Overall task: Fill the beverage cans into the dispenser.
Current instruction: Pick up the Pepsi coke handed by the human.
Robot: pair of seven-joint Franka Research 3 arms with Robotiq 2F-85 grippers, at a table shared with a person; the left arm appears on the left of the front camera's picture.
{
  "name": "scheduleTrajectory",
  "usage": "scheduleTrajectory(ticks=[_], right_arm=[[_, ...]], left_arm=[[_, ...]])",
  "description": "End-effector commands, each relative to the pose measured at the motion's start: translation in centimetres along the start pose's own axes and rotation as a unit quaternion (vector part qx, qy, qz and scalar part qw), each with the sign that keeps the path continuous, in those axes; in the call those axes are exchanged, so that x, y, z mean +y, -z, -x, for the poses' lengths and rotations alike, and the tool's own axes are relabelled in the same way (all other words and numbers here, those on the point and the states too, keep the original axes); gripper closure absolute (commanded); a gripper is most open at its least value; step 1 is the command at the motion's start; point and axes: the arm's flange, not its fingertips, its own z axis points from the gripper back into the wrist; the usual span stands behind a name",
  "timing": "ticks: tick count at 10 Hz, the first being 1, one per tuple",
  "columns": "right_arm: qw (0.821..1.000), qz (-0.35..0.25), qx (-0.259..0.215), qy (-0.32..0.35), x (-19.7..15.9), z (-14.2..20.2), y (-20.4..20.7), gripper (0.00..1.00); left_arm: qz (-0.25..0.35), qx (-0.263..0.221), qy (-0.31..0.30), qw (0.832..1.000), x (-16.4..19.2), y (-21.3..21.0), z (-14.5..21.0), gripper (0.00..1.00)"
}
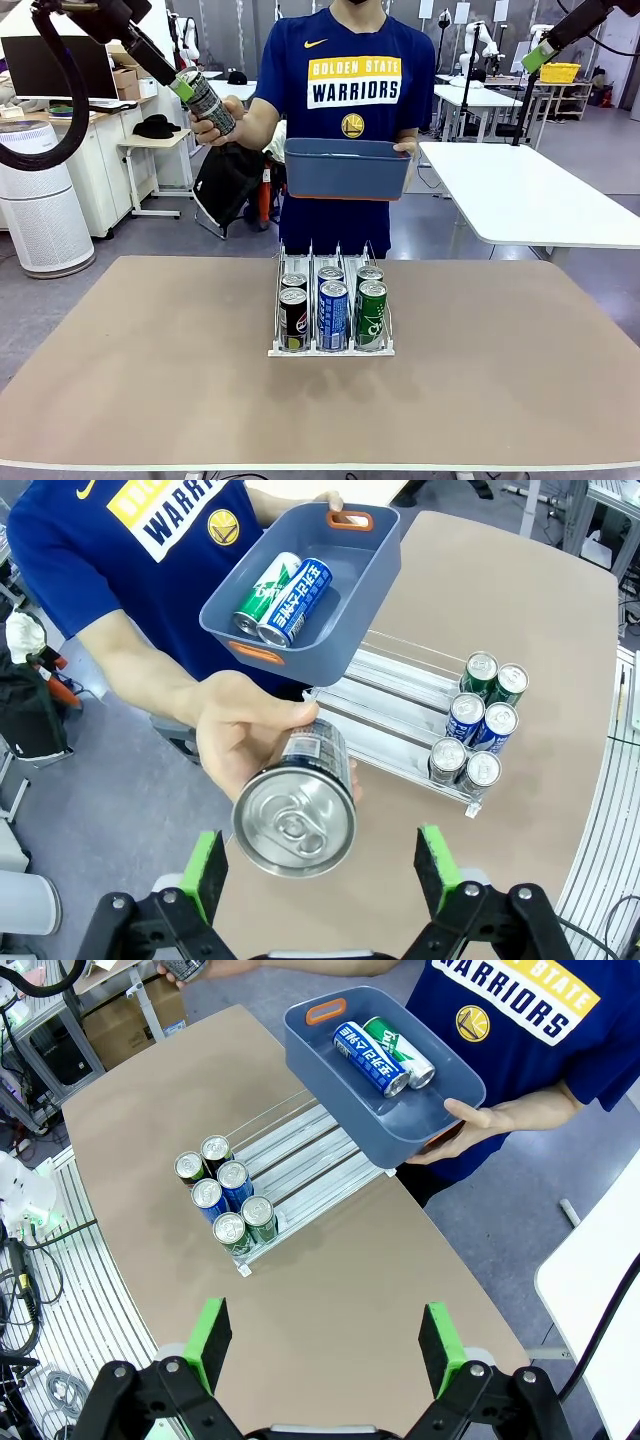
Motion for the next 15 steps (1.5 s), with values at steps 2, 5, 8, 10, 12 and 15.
scheduleTrajectory(ticks=[2,5,8,10,12,15], right_arm=[[1.000,0.001,0.005,0.003,0.1,0.0,0.1,0.00],[1.000,0.001,0.005,0.003,0.1,0.0,0.1,0.00],[1.000,0.001,0.005,0.003,0.1,0.0,0.1,0.00],[1.000,0.001,0.005,0.003,0.1,0.0,0.1,0.00],[1.000,0.001,0.005,0.003,0.1,0.0,0.1,0.00],[1.000,0.001,0.005,0.003,0.1,0.0,0.1,0.00]], left_arm=[[0.000,0.000,0.000,1.000,0.0,0.0,0.0,0.00],[0.012,-0.018,-0.003,1.000,2.3,1.0,0.0,0.00],[0.014,-0.028,-0.001,1.000,3.1,1.6,-0.4,0.00],[0.030,-0.026,0.007,0.999,3.3,2.1,-0.2,0.00],[0.036,-0.023,0.012,0.999,3.4,2.7,0.0,0.00],[0.026,-0.010,0.014,1.000,3.9,3.0,-0.2,0.00]])
